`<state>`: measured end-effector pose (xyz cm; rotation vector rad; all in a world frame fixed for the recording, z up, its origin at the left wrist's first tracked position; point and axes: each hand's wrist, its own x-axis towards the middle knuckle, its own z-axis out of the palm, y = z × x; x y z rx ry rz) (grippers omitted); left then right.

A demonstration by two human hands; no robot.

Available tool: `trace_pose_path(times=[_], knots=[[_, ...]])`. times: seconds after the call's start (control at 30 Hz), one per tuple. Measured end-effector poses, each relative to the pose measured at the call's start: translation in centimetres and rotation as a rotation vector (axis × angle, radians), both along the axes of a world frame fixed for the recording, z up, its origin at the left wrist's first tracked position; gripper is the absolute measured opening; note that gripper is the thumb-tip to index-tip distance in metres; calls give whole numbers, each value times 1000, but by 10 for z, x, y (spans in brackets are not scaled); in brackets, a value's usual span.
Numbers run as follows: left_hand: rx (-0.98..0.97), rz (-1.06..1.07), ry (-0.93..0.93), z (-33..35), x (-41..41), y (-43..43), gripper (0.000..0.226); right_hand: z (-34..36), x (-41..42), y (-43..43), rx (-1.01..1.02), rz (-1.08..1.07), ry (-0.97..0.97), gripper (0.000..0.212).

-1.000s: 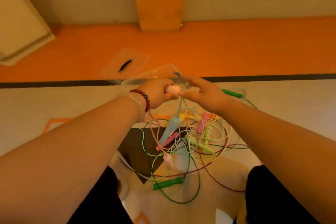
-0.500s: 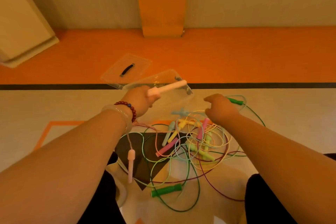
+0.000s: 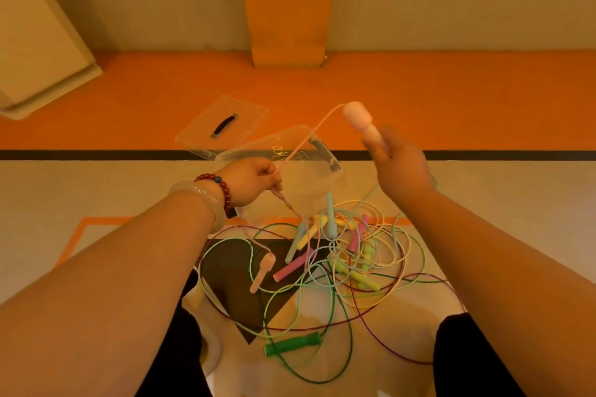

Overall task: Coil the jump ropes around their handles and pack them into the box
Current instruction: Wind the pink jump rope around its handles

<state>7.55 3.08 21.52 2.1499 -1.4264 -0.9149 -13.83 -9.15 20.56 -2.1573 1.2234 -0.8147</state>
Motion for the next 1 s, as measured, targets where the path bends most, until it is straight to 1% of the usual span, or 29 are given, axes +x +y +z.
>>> trace_pose_path(times=[0.07,0.1,0.17,0.23,0.27,0.3,0.4,0.47,0.5,0.57,0.6,0.67,0.7,0.77,0.8,0.83,0.87,0.9,0.93,0.97,1.0], knots=[[60,-21,5,-4,-1,2,21,4,-1,2,75,-89,-56,25],[43,-4,46,-6,-3,2,21,5,1,4,135,-121,-63,27],[-38,104,205,-4,-8,0,21,4,6,10,299,-130,-66,26],[-127,211,361,3,-14,-1,20,0,11,17,436,-48,-76,17],[-156,240,407,6,-17,-2,19,-1,13,20,484,2,-91,12],[-175,259,441,9,-19,-2,18,-1,15,24,537,56,-120,13],[-229,335,590,16,-27,-4,18,-2,22,38,734,214,-197,23],[-276,385,671,20,-32,-6,18,-9,26,46,839,263,-189,31],[-291,403,681,21,-33,-7,18,-12,28,49,840,263,-144,27],[-303,449,649,21,-33,-7,18,-12,28,49,758,216,-64,10],[-305,480,628,20,-32,-7,18,-12,27,47,723,191,-68,10],[-305,522,621,18,-28,-7,18,-8,25,41,728,177,-152,12],[-292,496,602,17,-26,-7,19,-4,25,39,775,179,-229,12],[-191,307,549,16,-23,-6,28,4,26,36,913,186,-401,12],[-103,198,561,15,-23,-6,35,8,27,35,953,184,-460,13],[-7,104,585,15,-26,-5,38,13,28,35,953,176,-494,14],[57,34,593,13,-29,-4,34,16,28,33,922,159,-519,15],[73,10,595,11,-31,-3,27,20,29,32,882,123,-543,14],[54,33,599,10,-31,-3,22,23,27,30,849,77,-566,10],[30,90,605,10,-31,-2,23,24,25,26,826,26,-590,6],[10,149,570,9,-28,-2,25,24,21,22,809,-21,-607,3]])
